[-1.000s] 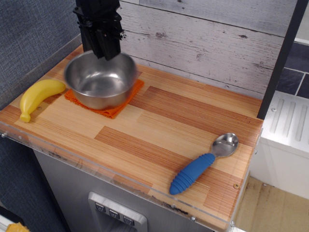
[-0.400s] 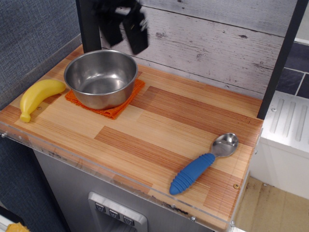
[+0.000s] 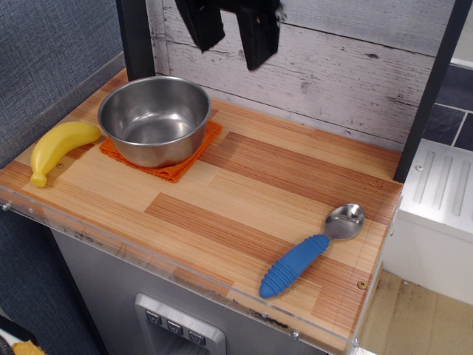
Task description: Put the bowl on the orange cloth
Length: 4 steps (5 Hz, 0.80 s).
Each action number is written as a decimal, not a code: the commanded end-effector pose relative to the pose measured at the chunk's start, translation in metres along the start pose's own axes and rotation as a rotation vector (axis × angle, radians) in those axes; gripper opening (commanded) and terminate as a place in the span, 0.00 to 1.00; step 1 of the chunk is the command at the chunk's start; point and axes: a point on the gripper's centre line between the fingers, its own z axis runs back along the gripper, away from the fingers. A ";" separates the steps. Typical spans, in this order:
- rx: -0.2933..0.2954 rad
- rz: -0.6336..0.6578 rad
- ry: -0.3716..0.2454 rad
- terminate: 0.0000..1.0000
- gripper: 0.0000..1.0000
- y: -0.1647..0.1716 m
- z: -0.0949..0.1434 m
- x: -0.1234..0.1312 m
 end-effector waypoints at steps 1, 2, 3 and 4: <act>0.073 0.099 0.065 0.00 1.00 0.014 -0.012 -0.018; 0.044 0.111 0.087 0.00 1.00 0.022 -0.022 -0.021; 0.020 0.119 0.105 0.00 1.00 0.027 -0.028 -0.023; -0.018 0.069 0.113 0.00 1.00 0.030 -0.027 -0.023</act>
